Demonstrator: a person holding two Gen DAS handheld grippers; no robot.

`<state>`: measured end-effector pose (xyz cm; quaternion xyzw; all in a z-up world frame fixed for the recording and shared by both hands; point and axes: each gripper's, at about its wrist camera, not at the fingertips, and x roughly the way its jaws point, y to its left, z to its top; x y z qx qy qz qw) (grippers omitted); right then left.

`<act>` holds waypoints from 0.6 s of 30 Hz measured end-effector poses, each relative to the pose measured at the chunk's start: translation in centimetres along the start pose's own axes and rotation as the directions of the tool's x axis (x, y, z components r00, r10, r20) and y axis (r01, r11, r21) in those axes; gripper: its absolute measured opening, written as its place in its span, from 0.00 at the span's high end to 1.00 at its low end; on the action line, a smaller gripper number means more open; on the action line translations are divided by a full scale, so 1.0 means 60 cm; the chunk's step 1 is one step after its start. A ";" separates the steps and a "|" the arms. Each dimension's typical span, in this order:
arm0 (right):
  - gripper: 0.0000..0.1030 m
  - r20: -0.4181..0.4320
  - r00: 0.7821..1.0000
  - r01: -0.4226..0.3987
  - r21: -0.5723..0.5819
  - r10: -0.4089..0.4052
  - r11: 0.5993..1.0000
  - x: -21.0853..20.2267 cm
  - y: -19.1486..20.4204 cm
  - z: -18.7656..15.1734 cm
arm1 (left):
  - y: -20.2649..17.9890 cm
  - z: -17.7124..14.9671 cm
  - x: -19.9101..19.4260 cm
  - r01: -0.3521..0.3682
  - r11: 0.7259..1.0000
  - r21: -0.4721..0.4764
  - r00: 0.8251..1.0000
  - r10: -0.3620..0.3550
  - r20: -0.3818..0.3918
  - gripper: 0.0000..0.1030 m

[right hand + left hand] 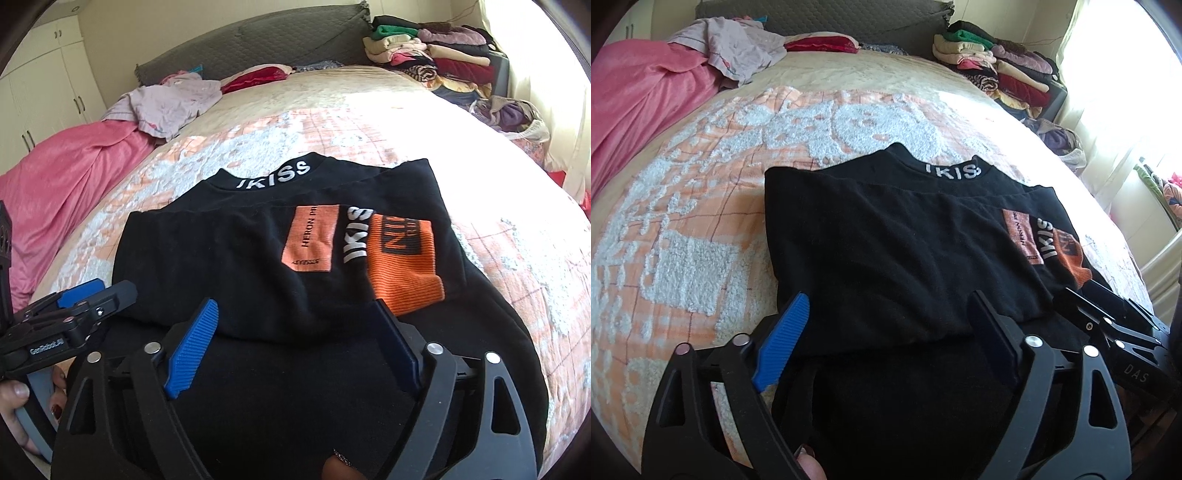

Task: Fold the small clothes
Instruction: 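Move both tools down along the shirt body to its hem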

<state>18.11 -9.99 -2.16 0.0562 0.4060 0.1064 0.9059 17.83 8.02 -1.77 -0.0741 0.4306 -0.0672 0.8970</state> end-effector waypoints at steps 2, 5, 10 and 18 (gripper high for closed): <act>0.13 0.012 1.000 0.006 0.015 -0.006 1.000 -0.006 -0.005 0.000 | -0.002 0.002 -0.005 -0.003 1.000 0.001 1.000 0.003 0.018 0.12; 0.08 0.027 0.999 0.018 0.034 -0.019 0.999 -0.017 -0.012 0.000 | -0.002 0.004 -0.010 -0.006 1.000 -0.003 0.999 0.006 0.039 0.09; 0.05 0.051 0.998 0.017 0.043 -0.020 0.999 -0.033 -0.018 0.000 | -0.006 0.006 -0.029 0.000 1.000 -0.004 0.996 0.000 0.093 0.09; 0.05 0.082 0.997 0.008 0.058 -0.013 0.998 -0.057 -0.021 -0.003 | -0.013 -0.014 -0.040 -0.026 0.999 0.035 0.994 0.022 0.105 0.09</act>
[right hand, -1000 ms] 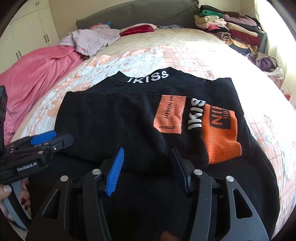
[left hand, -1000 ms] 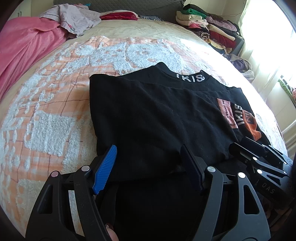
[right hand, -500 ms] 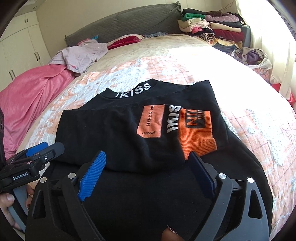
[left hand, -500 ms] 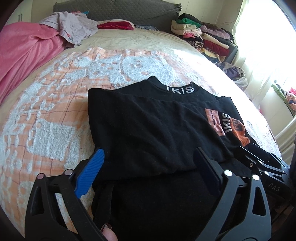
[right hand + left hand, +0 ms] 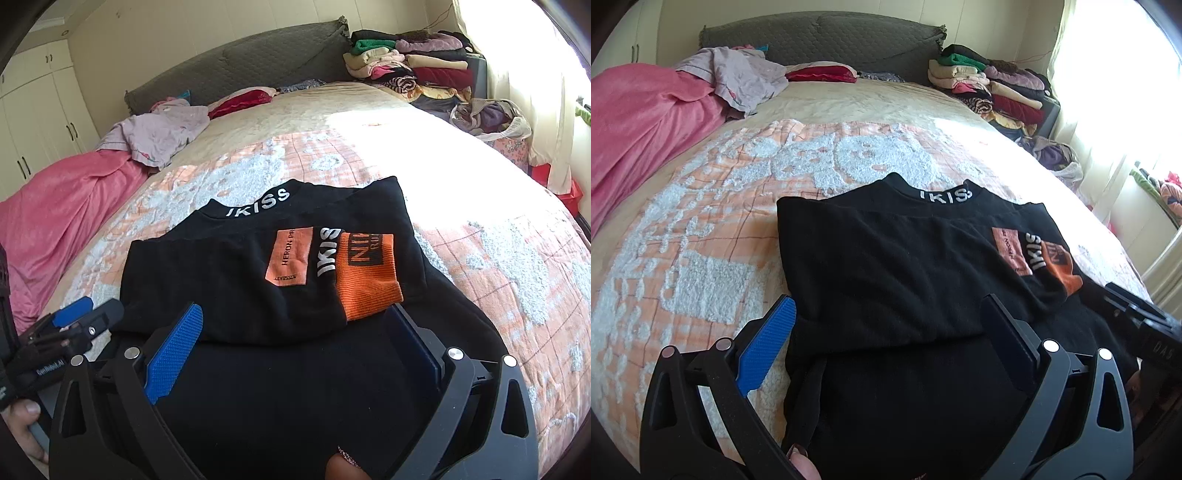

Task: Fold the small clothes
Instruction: 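Move both tools down along the shirt body to its hem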

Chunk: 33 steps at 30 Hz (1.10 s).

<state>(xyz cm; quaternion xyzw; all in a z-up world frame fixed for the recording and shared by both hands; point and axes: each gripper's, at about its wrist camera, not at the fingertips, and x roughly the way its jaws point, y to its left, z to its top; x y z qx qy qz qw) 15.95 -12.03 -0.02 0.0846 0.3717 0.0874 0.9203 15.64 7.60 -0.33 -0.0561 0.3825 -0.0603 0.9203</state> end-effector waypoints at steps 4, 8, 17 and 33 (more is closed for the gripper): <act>0.04 0.016 1.000 -0.004 -0.002 0.004 1.000 -0.015 0.000 -0.001 | -0.003 -0.015 -0.002 -0.010 1.000 0.011 1.000 0.011 -0.011 0.09; 0.04 0.028 1.000 -0.010 -0.003 0.010 1.000 -0.031 0.000 -0.003 | -0.007 -0.028 -0.005 -0.027 0.999 0.024 0.999 0.027 -0.018 0.09; 0.04 0.049 0.999 -0.001 -0.032 0.003 1.000 -0.067 -0.003 -0.010 | 0.004 -0.048 -0.042 -0.029 0.999 -0.022 1.000 0.029 0.003 0.09; 0.05 0.083 0.996 -0.005 -0.054 0.009 0.999 -0.124 -0.014 -0.031 | 0.005 -0.082 -0.116 -0.057 0.998 -0.027 0.996 0.055 -0.064 0.09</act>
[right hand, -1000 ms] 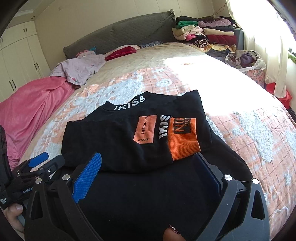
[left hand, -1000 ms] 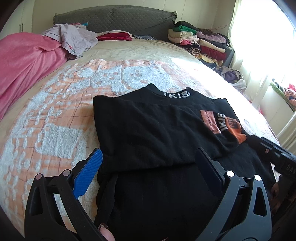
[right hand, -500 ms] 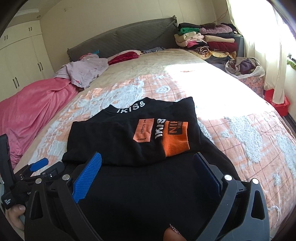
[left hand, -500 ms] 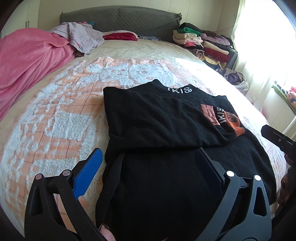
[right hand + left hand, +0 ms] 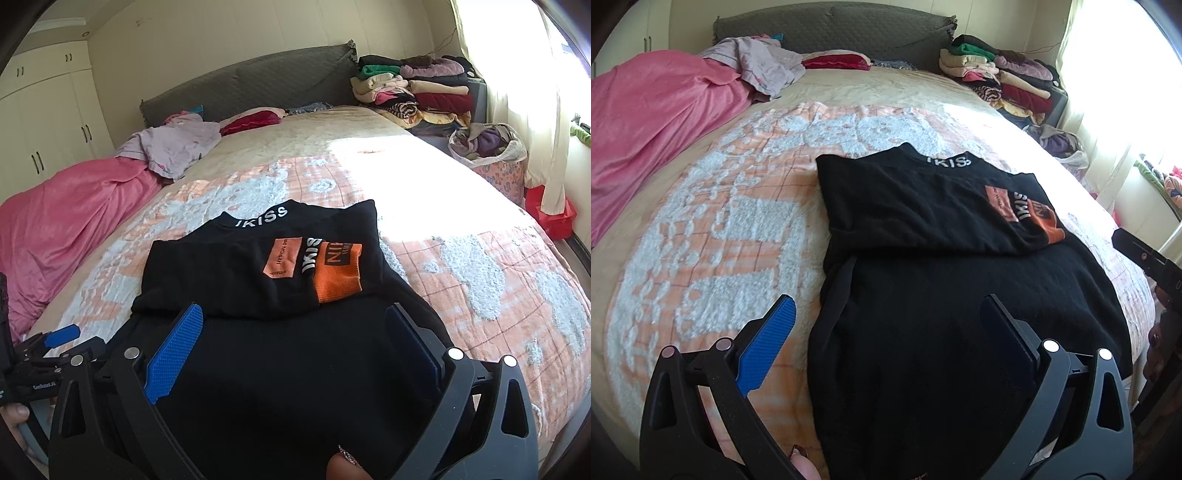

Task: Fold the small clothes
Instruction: 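Move both tools down along the shirt body to its hem, then grasp the black hem with the left tool while the right tool grasps it too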

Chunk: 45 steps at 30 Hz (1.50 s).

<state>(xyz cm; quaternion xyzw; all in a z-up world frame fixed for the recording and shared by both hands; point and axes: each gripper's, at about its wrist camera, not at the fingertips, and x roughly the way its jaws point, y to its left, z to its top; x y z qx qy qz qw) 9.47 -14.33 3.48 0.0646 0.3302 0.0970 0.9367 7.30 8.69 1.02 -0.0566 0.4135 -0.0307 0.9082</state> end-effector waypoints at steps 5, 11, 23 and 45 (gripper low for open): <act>0.05 0.003 1.000 -0.008 -0.011 0.008 1.000 -0.016 -0.004 -0.008 | 0.012 -0.014 -0.012 -0.013 1.000 -0.023 1.000 0.012 -0.026 0.09; 0.04 -0.001 1.000 -0.011 -0.012 0.011 1.000 -0.033 -0.016 -0.023 | 0.030 -0.032 -0.028 -0.021 0.998 -0.065 0.999 0.018 -0.052 0.09; 0.05 -0.027 1.000 0.001 -0.009 -0.001 1.000 -0.048 -0.049 -0.054 | 0.064 -0.072 -0.031 -0.039 0.991 -0.126 0.992 0.024 -0.123 0.09; 0.05 -0.144 0.985 0.089 -0.012 -0.089 0.996 -0.072 -0.138 -0.137 | 0.074 -0.143 -0.026 0.059 0.986 -0.154 0.968 -0.095 -0.233 0.23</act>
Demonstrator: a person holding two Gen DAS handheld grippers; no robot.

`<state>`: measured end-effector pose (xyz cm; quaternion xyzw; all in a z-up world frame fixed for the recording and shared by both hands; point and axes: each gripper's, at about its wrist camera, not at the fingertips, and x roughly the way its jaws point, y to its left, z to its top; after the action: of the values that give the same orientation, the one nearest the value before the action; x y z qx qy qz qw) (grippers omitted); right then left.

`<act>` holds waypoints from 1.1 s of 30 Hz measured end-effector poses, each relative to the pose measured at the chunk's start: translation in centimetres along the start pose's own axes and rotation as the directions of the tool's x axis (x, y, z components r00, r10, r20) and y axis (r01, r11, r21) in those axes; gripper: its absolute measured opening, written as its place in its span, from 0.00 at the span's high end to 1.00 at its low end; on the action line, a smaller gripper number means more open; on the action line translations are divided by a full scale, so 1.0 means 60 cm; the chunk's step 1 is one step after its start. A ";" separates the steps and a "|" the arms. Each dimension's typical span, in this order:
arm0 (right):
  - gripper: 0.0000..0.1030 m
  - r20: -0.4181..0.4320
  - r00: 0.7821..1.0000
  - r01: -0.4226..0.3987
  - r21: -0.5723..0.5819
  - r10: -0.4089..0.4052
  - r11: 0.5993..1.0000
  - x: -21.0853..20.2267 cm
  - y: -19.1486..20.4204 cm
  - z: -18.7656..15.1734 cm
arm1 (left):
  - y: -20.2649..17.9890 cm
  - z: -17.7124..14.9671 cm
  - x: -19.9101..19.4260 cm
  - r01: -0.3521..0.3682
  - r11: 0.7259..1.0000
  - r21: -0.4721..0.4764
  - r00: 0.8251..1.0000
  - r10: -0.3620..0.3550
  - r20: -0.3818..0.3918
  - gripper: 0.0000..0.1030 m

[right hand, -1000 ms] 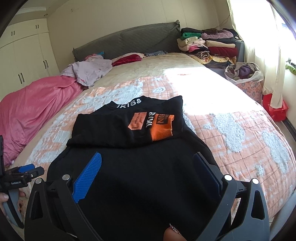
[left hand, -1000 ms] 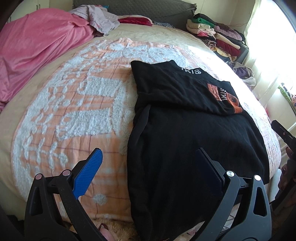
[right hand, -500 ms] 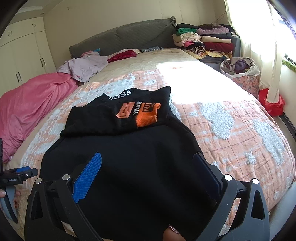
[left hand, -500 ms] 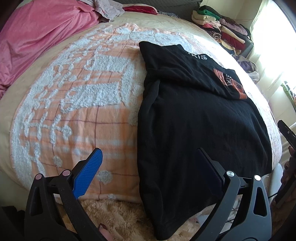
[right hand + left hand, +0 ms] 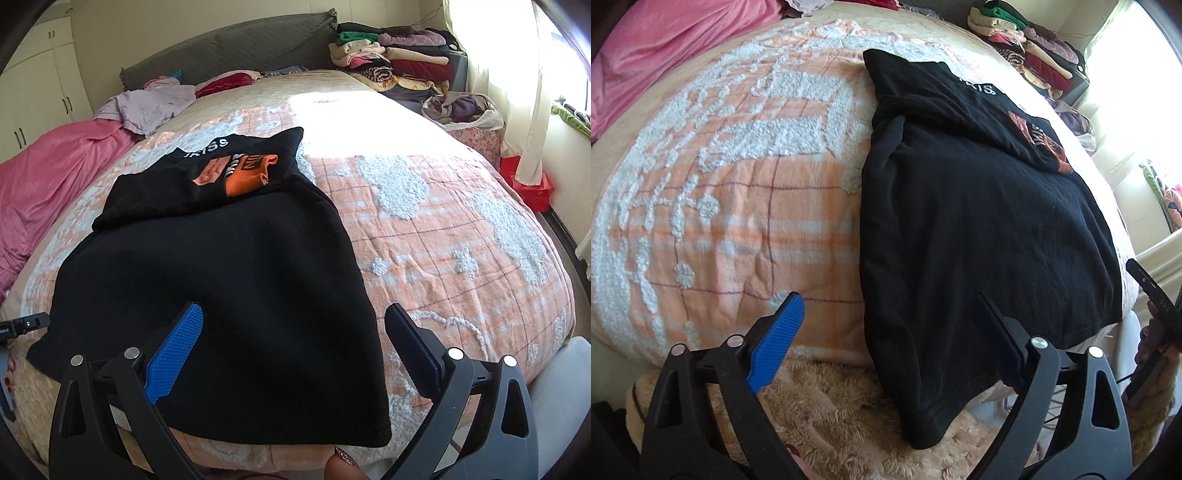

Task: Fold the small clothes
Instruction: 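Grasp the black hem with the left tool while the right tool grasps it too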

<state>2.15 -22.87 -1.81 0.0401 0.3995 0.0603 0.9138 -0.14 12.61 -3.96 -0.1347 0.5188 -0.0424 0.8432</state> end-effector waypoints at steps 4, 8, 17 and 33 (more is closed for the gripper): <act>0.05 -0.015 1.000 0.015 0.015 -0.015 1.000 -0.002 -0.016 -0.013 | -0.001 -0.008 0.008 0.032 0.999 -0.001 0.999 -0.032 -0.033 0.34; 0.05 -0.042 0.999 0.022 0.026 -0.021 0.999 0.001 -0.026 -0.026 | -0.007 -0.015 0.014 0.050 0.999 0.012 0.997 -0.049 -0.060 0.41; 0.05 -0.101 0.994 -0.032 0.036 0.036 0.999 0.003 -0.042 -0.048 | -0.030 -0.025 0.026 0.064 0.996 0.067 0.994 -0.057 -0.090 0.48; 0.58 -0.188 0.980 -0.071 -0.009 0.068 0.997 0.018 -0.068 -0.078 | -0.028 -0.027 0.027 0.080 0.995 0.055 0.994 -0.075 -0.078 0.86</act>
<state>-0.25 -26.63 -6.26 0.0410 0.4816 0.0989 0.8699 -0.72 10.37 -5.57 -0.1285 0.5434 -0.0952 0.8241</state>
